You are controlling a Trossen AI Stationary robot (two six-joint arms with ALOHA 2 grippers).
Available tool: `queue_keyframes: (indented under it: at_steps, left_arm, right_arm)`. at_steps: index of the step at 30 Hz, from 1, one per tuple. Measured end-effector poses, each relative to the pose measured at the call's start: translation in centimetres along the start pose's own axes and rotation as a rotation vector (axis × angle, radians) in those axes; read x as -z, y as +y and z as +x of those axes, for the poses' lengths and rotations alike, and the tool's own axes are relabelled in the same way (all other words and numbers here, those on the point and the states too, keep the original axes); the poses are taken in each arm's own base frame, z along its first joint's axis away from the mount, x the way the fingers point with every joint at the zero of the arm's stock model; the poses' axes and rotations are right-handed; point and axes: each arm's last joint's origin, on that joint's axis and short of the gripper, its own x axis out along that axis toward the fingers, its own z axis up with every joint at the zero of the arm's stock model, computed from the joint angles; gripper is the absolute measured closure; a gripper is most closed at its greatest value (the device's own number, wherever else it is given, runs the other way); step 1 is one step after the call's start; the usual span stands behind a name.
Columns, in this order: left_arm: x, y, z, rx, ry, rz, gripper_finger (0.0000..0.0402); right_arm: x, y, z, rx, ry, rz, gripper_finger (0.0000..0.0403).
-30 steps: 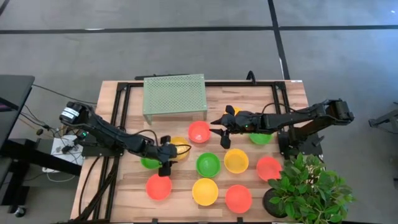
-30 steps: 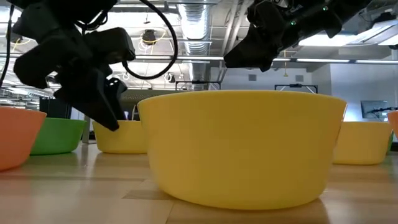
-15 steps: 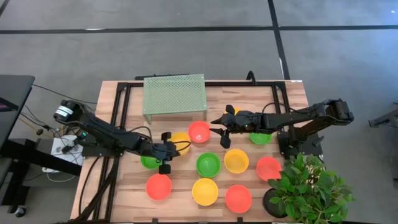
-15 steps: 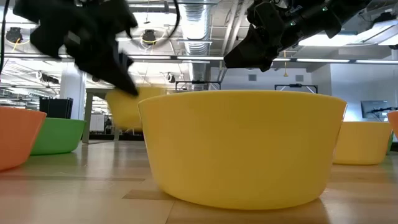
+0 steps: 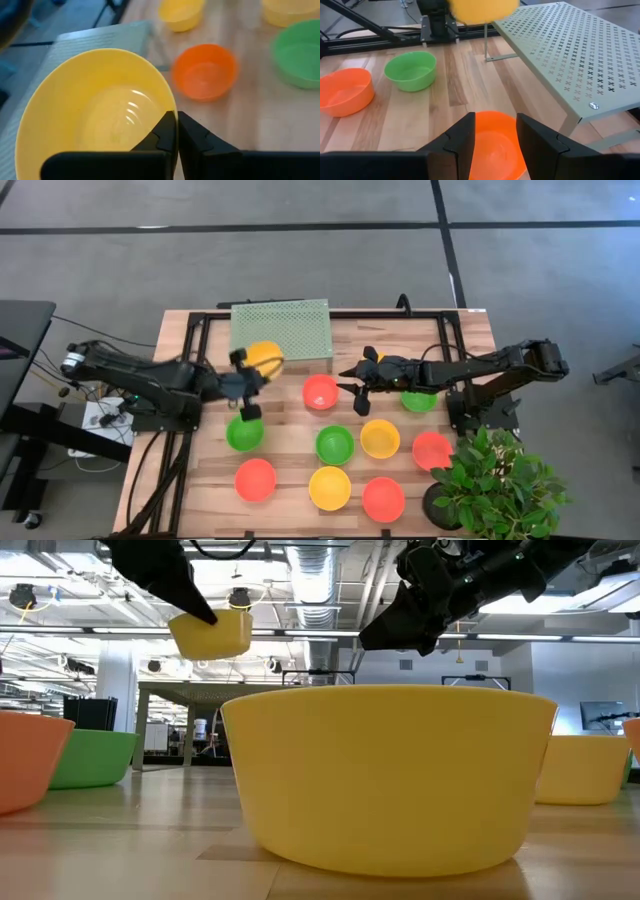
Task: Pick & Place Mini bowls
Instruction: Put the yellow bowl on the shelf
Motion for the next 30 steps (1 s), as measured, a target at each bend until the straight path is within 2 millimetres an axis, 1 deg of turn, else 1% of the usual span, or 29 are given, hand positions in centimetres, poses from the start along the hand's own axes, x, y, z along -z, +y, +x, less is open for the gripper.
queue_keyframes:
  at_steps: [3, 6, 10, 12, 14, 17, 20, 24, 30]
  left_arm:
    - [0.4, 2.2, 0.2, -0.073, 0.029, -0.023, 0.039]
    - [0.8, 4.4, 0.8, -0.134, 0.067, -0.103, 0.0389]
    - [1.6, 7.0, 2.3, -0.094, 0.129, -0.226, 0.0391]
    - [2.1, 8.0, 3.1, -0.071, 0.162, -0.246, 0.0389]
    - [2.5, 8.8, 3.6, -0.091, 0.187, -0.253, 0.0386]
    - [2.9, 9.6, 4.2, -0.119, 0.221, -0.273, 0.0385]
    - [3.1, 10.0, 4.5, -0.133, 0.236, -0.281, 0.0387]
    - [3.0, 10.2, 4.8, -0.141, 0.224, -0.272, 0.0383]
    - [2.8, 10.3, 5.1, -0.149, 0.21, -0.274, 0.0363]
  right_arm:
    - [0.0, 0.0, 0.0, 0.0, 0.0, 0.0, 0.0266]
    - [0.0, 0.0, 0.0, 0.0, 0.001, 0.0, 0.0265]
    - [0.0, 0.0, 0.0, 0.0, 0.0, 0.001, 0.0264]
    - [0.0, 0.0, 0.0, 0.0, 0.0, 0.001, 0.0265]
    - [0.0, 0.0, 0.0, 0.0, 0.001, 0.001, 0.0267]
    - [0.0, 0.0, 0.0, 0.0, 0.001, 0.001, 0.0268]
    - [0.0, 0.0, 0.0, 0.0, 0.001, 0.001, 0.0267]
    - [0.0, 0.0, 0.0, 0.0, 0.001, 0.001, 0.0266]
    - [0.0, 0.0, 0.0, 0.0, 0.001, 0.001, 0.0269]
